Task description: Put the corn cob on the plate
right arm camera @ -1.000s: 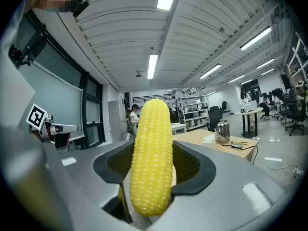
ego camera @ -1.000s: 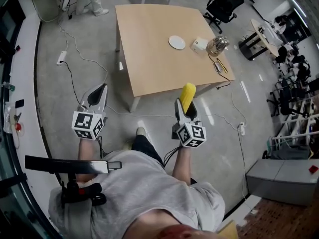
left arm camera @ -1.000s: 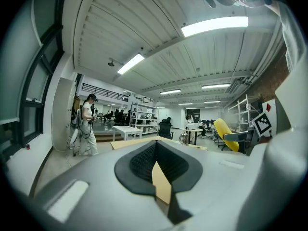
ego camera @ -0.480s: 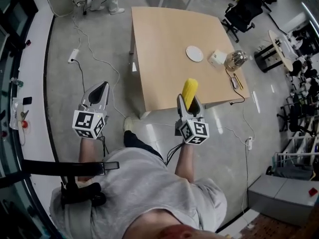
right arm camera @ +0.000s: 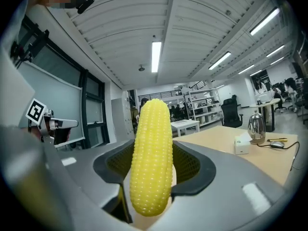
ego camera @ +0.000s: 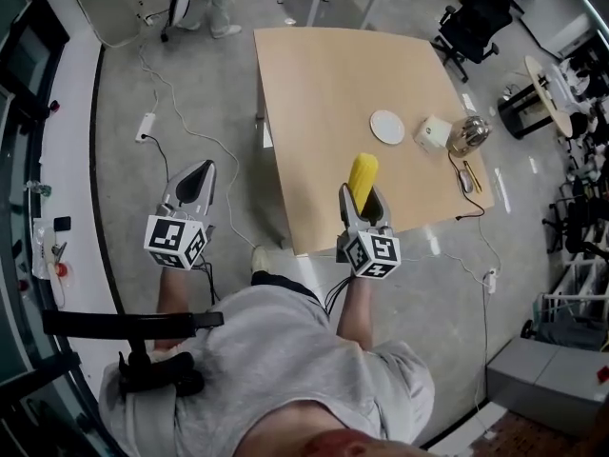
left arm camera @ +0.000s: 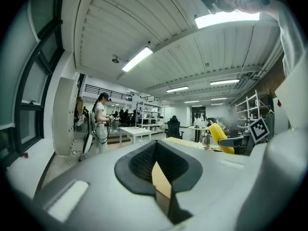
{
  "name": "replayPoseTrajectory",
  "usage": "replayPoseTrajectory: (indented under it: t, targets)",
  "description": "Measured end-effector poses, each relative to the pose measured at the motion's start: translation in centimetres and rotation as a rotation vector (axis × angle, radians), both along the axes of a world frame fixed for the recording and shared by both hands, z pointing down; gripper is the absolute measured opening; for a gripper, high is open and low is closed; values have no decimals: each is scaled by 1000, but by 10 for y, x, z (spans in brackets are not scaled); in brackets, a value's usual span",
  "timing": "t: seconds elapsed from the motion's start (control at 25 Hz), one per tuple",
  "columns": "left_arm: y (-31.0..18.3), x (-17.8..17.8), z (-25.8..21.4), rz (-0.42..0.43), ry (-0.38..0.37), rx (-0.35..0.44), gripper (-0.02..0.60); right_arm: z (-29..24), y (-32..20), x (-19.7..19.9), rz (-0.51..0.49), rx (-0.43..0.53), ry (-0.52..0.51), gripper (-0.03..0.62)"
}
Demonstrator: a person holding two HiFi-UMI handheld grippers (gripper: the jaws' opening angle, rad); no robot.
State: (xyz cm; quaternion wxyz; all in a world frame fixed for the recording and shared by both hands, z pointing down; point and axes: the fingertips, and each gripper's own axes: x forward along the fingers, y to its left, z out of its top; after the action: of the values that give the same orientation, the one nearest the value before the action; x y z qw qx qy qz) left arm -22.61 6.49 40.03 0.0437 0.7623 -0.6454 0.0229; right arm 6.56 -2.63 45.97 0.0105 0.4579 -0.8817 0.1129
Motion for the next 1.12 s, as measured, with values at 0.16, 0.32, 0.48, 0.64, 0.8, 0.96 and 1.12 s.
replayPoseTrajectory:
  t: [0.16, 0.32, 0.48, 0.64, 0.8, 0.96, 1.12]
  targets:
    - [-32, -8, 6, 26, -2, -17, 20, 6, -30, -8, 27, -14, 1, 249]
    - [-60, -8, 10, 54, 1, -25, 20, 15, -51, -4, 57, -12, 22, 247]
    - [-81, -1, 9, 83, 6, -30, 20, 16, -59, 5, 92, -18, 10, 249]
    - [-98, 13, 10, 140, 5, -31, 20, 14, -60, 16, 130, -12, 8, 249]
    - [-116, 33, 9, 214, -2, -25, 20, 13, -61, 33, 197, -8, 1, 249]
    - [-141, 50, 18, 299, -8, -23, 20, 24, -61, 54, 285, -12, 4, 249]
    - [-177, 73, 21, 379, -4, -14, 20, 28, -70, 78, 373, -8, 7, 249]
